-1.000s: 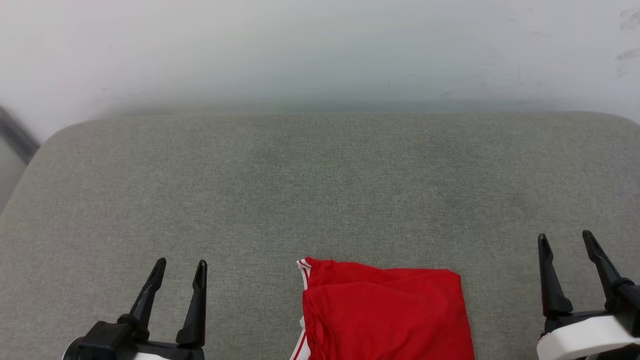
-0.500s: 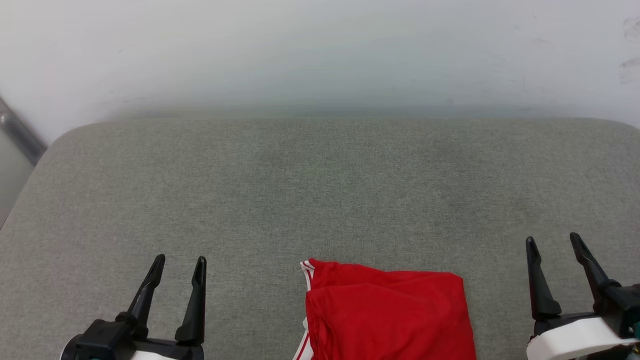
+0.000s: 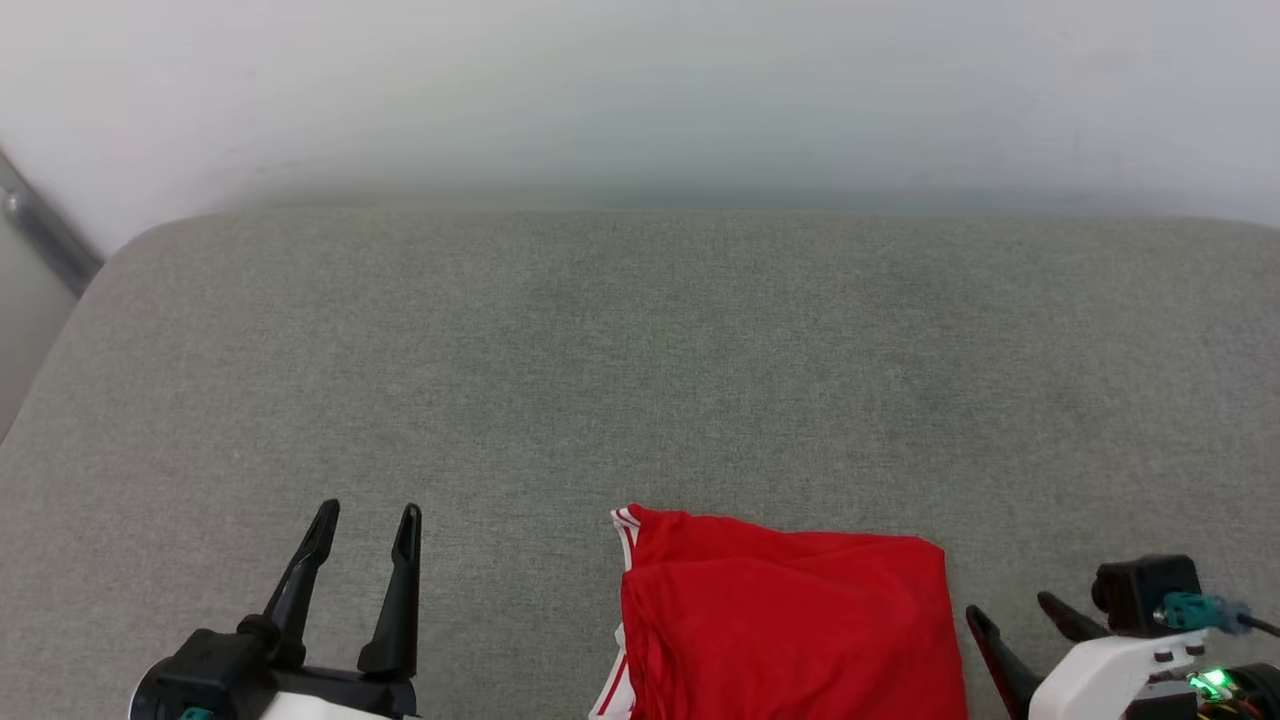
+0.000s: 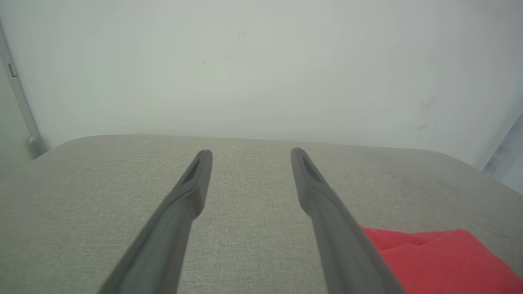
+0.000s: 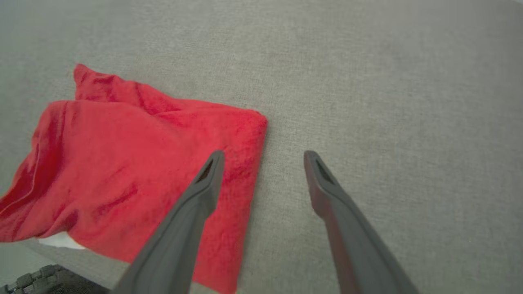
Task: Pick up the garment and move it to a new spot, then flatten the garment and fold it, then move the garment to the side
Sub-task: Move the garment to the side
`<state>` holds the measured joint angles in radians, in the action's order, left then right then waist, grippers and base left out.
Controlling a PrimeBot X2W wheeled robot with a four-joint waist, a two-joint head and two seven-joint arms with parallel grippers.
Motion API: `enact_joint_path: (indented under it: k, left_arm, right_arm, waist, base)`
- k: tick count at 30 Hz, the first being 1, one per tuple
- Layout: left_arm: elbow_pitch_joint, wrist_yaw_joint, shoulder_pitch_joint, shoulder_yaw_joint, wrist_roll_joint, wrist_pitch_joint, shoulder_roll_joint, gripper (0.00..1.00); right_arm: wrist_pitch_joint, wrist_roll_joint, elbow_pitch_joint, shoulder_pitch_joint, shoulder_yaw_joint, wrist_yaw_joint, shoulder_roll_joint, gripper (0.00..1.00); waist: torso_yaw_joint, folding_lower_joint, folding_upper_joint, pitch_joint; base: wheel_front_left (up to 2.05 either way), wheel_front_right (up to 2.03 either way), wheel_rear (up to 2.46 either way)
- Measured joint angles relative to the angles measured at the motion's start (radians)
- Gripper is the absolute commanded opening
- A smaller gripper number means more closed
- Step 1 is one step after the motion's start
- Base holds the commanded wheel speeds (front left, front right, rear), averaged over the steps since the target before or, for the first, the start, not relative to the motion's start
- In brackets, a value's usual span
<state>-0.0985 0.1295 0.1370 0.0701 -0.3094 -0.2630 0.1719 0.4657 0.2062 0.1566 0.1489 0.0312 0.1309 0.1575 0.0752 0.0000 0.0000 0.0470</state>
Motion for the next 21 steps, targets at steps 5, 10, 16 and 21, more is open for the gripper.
enact_joint_path:
  k: [5, 10, 16, 21]
  left_arm:
    - [-0.009, 0.000, -0.032, 0.010, 0.004, 0.000, 0.001, 1.00]
    - [0.001, 0.000, -0.047, 0.026, 0.006, 0.000, 0.001, 1.00]
    - [0.009, 0.000, -0.066, 0.036, 0.005, 0.000, 0.006, 1.00]
    - [0.013, 0.000, -0.079, 0.049, 0.006, 0.000, 0.006, 1.00]
  right_arm:
    - [0.253, 0.064, 0.034, 0.000, -0.001, 0.000, 0.011, 1.00]
    - [0.364, 0.076, 0.008, -0.023, -0.013, 0.000, -0.020, 1.00]
    - [0.417, 0.041, -0.067, -0.059, -0.003, 0.000, -0.058, 1.00]
    - [0.392, -0.001, -0.132, -0.082, 0.012, 0.000, -0.063, 1.00]
  waist:
    - [0.020, 0.0000, 0.0000, 0.036]
    - [0.054, 0.0000, 0.0000, 0.062]
    - [0.095, 0.0000, 0.0000, 0.085]
    - [0.123, 0.0000, 0.0000, 0.102]
  base:
    - [0.00, 0.00, 0.00]
    - [0.00, 0.00, 0.00]
    - [0.00, 0.00, 0.00]
    - [0.00, 0.00, 0.00]
